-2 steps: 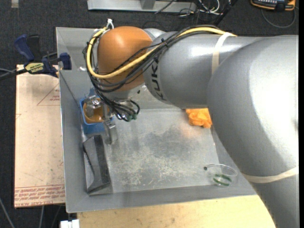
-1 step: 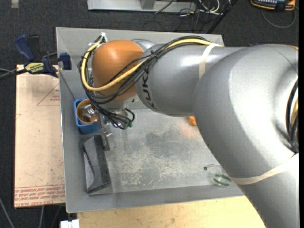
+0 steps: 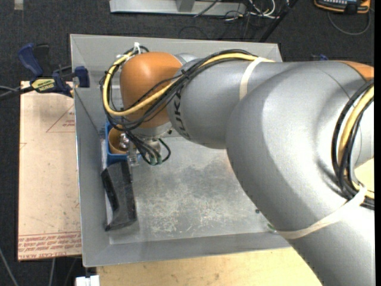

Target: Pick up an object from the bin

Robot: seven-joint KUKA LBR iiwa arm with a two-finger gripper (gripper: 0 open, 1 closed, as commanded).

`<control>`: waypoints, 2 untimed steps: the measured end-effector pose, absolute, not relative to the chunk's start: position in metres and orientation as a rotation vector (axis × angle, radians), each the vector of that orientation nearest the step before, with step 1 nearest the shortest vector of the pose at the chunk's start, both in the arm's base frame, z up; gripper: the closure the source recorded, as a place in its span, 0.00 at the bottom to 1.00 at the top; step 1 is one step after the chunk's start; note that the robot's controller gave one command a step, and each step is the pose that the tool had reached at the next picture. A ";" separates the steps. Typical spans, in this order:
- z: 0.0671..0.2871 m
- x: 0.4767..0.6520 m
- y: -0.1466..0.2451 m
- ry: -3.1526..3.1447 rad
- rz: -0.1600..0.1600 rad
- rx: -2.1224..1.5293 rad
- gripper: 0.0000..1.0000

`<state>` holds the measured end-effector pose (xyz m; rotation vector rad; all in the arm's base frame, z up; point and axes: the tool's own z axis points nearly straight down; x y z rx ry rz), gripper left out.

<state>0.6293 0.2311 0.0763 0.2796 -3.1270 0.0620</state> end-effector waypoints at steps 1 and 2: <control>0.076 0.629 0.231 -3.128 0.062 0.279 1.00; 0.079 0.628 0.230 -3.129 0.057 0.277 1.00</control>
Offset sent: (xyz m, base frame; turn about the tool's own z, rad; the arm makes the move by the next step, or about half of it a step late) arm -0.0001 0.0001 0.0842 0.0000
